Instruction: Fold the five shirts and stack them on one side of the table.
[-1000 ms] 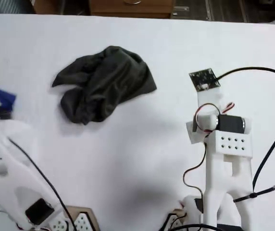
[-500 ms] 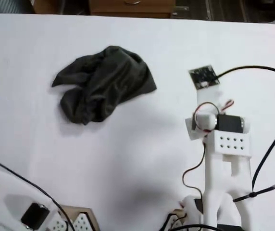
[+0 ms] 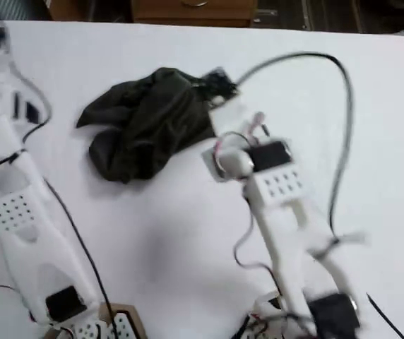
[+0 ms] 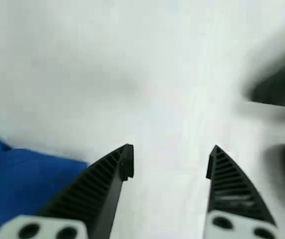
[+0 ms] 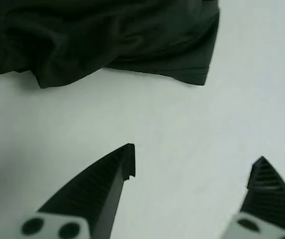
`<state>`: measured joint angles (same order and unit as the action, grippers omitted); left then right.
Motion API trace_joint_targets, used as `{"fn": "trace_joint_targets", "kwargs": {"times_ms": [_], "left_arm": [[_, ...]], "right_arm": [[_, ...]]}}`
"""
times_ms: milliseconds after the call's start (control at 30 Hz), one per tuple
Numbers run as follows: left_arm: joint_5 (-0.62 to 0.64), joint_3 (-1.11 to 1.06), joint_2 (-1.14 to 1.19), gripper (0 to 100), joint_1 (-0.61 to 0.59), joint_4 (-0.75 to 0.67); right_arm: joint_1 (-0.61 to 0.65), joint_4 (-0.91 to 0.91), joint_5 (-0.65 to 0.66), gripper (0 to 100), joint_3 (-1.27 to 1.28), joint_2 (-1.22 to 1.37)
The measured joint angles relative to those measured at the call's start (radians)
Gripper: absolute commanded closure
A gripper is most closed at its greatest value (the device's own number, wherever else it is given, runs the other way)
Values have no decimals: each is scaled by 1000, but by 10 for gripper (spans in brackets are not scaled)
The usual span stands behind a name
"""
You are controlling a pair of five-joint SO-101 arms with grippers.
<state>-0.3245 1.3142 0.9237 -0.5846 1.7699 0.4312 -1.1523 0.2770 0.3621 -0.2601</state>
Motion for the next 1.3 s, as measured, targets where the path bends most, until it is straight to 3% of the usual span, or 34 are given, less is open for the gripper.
{"fn": "trace_joint_targets", "kwargs": {"times_ms": [233,633,733,900,1100,1300], "left_arm": [[55,-58,-100,740,-57,0],[51,-64,-130,740,-370,0],[8,-64,-130,740,-416,0],[-38,-64,-130,740,-439,0],[-46,-64,-130,741,-434,0],[-46,-64,-84,742,-387,0]], "right_arm": [[124,-15,-5,622,-230,344],[318,-25,-5,623,-646,776],[313,-25,-5,668,-686,879],[285,-25,-5,970,-741,988],[195,-77,-5,981,-813,991],[155,-292,-5,979,-913,933]]}}
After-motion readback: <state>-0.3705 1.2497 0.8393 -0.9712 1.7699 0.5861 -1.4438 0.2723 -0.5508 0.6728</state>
